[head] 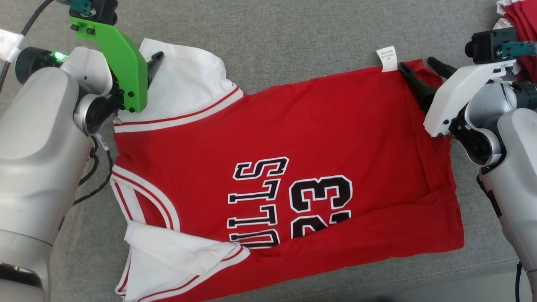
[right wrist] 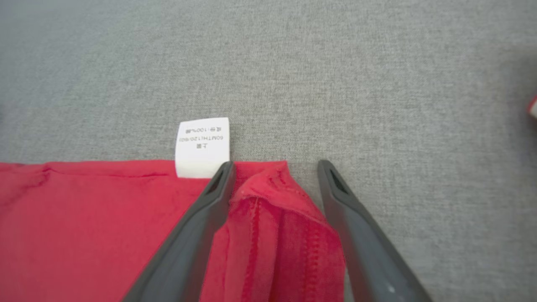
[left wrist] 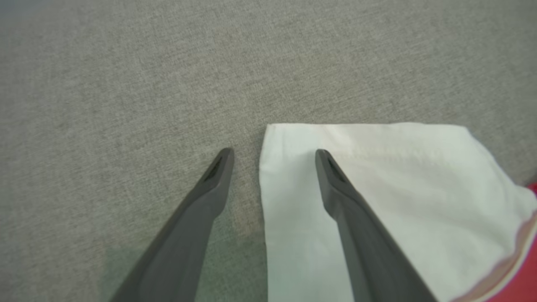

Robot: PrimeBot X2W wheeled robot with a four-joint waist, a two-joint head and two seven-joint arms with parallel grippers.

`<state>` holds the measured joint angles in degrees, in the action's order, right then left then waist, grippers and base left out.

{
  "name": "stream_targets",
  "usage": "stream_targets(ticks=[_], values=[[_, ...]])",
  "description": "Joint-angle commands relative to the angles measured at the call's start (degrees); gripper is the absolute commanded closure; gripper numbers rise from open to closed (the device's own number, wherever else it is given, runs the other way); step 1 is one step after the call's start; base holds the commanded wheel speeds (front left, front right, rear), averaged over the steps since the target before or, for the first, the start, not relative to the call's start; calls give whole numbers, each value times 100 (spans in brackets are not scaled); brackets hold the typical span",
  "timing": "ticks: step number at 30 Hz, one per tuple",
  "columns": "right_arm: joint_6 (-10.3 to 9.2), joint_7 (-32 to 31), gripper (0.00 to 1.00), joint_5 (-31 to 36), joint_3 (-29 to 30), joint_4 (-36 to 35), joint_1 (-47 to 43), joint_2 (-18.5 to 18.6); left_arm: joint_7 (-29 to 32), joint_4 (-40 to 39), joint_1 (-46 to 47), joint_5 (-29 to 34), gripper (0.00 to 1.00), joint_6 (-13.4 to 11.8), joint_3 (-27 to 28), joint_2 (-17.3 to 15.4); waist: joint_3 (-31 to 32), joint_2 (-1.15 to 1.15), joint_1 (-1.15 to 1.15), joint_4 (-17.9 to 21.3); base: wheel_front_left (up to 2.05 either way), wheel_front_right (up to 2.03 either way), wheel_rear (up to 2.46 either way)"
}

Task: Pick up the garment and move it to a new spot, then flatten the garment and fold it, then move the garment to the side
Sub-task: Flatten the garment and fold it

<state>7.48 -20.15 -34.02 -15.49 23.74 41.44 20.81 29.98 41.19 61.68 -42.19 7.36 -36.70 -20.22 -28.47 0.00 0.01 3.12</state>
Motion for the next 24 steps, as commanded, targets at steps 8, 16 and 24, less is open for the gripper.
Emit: stream_targets(ticks=[8, 16, 24], values=[[2, 71, 8, 35, -103, -240, 82, 50, -111, 473, 251, -278, 0, 15, -286, -185, -129, 0, -1, 146, 0, 0, 0], [2, 64, 100, 36, -122, -286, -33, 94, -238, 529, 333, -558, 100, 15, -553, -224, -7, 0, -1, 109, 0, 0, 0], [2, 200, 100, 169, 131, -179, -144, 58, -680, 692, 403, -657, 100, 15, -731, -295, 232, 0, -1, 37, 0, 0, 0]])
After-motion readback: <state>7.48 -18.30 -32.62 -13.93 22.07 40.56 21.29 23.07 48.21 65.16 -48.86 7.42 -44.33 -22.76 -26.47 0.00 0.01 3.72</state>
